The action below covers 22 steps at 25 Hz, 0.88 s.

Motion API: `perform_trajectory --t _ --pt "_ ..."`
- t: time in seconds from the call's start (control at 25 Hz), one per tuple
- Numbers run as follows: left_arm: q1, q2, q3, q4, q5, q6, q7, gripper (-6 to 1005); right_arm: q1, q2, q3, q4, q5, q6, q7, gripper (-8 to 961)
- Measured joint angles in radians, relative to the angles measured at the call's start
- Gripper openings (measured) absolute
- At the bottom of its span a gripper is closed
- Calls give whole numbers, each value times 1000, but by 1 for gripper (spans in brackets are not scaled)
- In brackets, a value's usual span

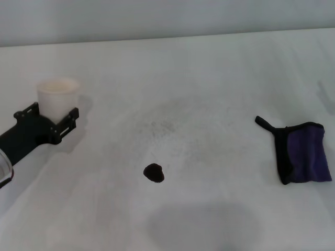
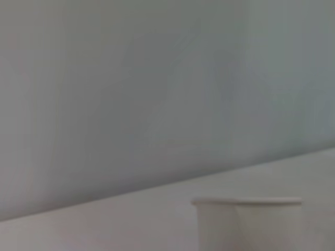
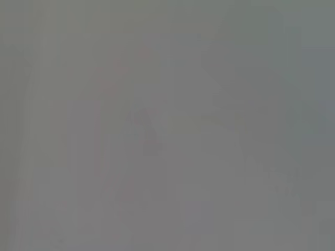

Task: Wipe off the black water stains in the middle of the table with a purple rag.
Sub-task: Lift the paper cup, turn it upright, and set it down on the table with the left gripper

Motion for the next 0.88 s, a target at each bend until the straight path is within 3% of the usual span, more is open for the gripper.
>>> perform_trajectory --t 0.36,0.88 --pt "-8 -8 7 -118 -119 -7 216 621 9 0 1 1 0 0 0 868" --pt "-10 -7 19 -164 -135 -13 235 618 10 2 1 -1 0 -2 0 867"
